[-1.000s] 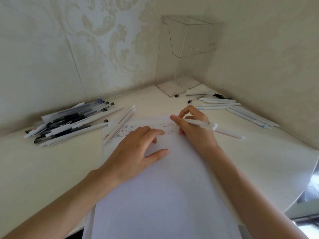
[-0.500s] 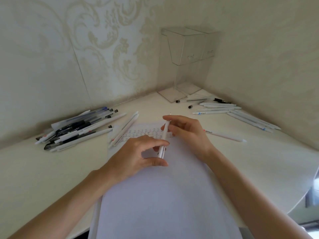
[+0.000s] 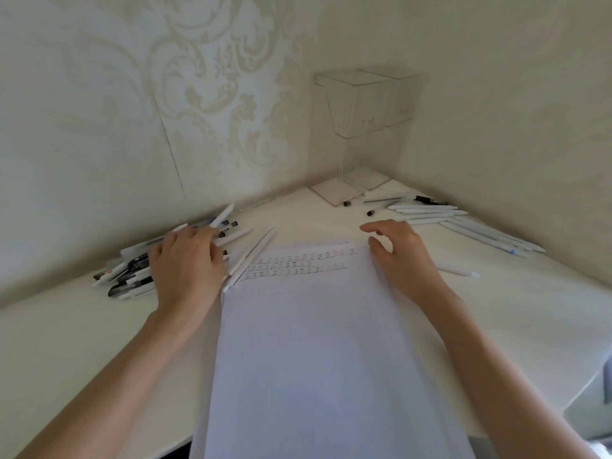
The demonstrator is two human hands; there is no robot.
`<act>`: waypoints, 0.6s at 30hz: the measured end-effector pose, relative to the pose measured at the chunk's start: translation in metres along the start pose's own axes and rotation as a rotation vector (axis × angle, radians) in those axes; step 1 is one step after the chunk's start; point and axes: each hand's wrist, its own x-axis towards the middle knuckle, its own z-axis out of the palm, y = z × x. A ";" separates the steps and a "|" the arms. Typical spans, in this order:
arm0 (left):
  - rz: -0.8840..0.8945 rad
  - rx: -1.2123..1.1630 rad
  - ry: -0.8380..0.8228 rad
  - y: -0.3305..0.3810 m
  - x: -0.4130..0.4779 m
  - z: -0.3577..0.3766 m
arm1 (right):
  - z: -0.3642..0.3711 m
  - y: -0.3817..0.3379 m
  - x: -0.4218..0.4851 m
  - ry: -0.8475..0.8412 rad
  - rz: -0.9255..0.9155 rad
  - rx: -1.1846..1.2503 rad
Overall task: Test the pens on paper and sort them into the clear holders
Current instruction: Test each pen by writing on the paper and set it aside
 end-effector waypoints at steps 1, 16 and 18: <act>-0.011 0.048 -0.004 0.000 -0.001 0.001 | -0.005 0.004 0.001 0.014 0.026 -0.017; 0.845 -0.430 -0.643 0.103 -0.050 0.019 | -0.041 0.060 -0.020 -0.021 0.133 -0.289; 0.844 -0.447 -0.622 0.098 -0.051 0.019 | -0.038 0.051 -0.017 0.014 0.071 -0.196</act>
